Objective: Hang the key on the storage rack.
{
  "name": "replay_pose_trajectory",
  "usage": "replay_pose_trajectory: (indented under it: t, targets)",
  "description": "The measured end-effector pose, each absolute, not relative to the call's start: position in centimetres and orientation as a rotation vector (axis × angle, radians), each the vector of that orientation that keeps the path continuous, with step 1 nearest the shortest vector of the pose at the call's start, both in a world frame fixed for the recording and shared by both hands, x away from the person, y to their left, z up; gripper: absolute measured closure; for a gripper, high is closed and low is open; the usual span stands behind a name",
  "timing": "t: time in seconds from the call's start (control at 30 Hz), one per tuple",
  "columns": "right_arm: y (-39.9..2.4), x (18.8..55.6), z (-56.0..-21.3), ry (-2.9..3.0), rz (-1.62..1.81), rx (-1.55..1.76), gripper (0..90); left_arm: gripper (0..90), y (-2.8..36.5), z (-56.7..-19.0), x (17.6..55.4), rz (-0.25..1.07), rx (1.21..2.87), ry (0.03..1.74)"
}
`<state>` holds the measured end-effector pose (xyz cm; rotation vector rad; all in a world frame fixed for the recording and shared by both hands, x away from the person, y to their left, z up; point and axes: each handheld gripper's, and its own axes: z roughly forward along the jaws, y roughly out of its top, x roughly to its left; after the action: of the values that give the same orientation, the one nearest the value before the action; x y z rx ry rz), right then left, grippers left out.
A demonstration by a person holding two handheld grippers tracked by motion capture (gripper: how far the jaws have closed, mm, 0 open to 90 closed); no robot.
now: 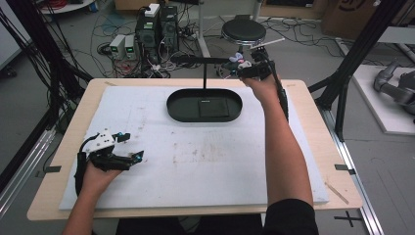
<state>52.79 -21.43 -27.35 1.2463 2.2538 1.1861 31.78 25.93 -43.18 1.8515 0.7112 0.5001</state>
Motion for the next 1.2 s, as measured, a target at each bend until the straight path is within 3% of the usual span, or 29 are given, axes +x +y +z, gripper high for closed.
replay_pose_trajectory:
  t: [0.9, 1.2]
  targets:
    - [-21.9, 54.6, -27.6, 2.160, 1.187, 1.325, 31.2, 13.3, 26.0, -43.4, 31.7, 0.494, 1.860, 0.716]
    - [-22.4, 54.7, -28.0, 2.158, 1.128, 1.350, 26.3, 13.3, 25.9, -43.5, 31.7, 0.486, 1.860, 0.708]
